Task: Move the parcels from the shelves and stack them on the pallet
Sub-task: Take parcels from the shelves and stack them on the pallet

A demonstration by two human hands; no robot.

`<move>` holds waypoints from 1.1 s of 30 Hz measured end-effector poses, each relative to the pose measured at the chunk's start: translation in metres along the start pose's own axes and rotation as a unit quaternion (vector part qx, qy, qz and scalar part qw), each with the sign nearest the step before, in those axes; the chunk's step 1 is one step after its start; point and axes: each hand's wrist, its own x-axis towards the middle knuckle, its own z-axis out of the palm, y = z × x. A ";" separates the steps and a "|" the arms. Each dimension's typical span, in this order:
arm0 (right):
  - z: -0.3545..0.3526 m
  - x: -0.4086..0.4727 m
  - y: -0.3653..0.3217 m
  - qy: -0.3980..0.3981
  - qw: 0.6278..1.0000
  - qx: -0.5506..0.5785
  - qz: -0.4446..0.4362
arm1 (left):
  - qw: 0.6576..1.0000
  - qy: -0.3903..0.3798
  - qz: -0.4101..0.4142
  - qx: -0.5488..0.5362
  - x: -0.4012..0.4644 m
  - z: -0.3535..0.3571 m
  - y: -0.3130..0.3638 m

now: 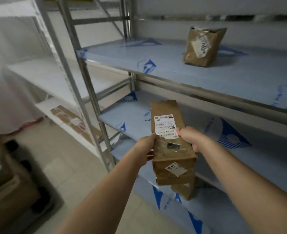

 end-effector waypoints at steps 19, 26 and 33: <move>0.456 -0.056 -0.167 -0.317 0.916 -0.211 -0.130 | 0.956 0.225 -0.001 -0.186 -0.053 -0.444 -0.059; 0.570 -0.047 -0.214 -0.391 0.874 -0.252 -0.140 | 0.881 0.327 0.025 -0.340 -0.037 -0.545 -0.061; 0.688 -0.038 -0.264 -0.492 0.783 -0.360 -0.122 | 0.791 0.441 0.017 -0.424 -0.027 -0.660 -0.068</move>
